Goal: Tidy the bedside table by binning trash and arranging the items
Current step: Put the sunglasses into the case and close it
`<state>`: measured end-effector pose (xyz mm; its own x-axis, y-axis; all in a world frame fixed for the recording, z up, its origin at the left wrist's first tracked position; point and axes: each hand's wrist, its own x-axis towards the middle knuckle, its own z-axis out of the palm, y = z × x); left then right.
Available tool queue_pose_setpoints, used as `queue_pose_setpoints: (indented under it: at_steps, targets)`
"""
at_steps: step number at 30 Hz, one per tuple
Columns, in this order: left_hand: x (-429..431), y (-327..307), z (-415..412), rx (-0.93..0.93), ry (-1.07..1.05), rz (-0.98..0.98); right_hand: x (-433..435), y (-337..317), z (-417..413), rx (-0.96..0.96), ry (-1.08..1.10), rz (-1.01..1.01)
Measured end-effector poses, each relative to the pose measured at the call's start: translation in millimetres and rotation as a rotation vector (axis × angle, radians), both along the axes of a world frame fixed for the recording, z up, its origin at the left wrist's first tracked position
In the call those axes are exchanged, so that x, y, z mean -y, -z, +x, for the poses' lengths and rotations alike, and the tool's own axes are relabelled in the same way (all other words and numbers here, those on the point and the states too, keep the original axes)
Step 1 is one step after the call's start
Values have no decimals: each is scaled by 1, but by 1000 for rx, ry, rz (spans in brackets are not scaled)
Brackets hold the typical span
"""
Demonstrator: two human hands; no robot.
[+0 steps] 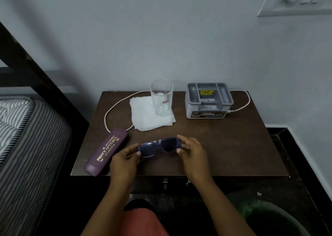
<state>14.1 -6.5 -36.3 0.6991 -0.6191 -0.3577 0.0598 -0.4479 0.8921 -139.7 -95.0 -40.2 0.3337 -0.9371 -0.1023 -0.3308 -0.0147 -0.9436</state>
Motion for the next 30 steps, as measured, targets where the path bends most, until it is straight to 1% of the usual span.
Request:
queue_pose_setpoints:
  at_steps: [3,6,9,12,15,20,24,26,28,30]
  targets:
    - [-6,5,2,90,6,81,-2,7,14,-102,-16,-28]
    - [-4,4,-1,152,5,109,0,11,17,-177,-3,-34]
    - [0,2,-6,169,23,116,1,14,14,-217,19,-40]
    - [6,4,-10,157,68,122,2,16,8,-217,52,-29]
    - [20,4,-21,136,124,96,4,16,-4,-205,143,-9]
    - [57,6,-61,145,225,82,18,17,-35,-263,364,-19]
    - [70,8,-81,151,256,106,23,11,-44,-311,421,-33]
    - [69,5,-79,185,262,109,19,8,-44,-340,417,-81]
    - [57,-2,-64,252,255,61,12,3,-41,-376,416,-212]
    - [33,-14,-35,426,225,-40,5,-8,-28,-363,370,-365]
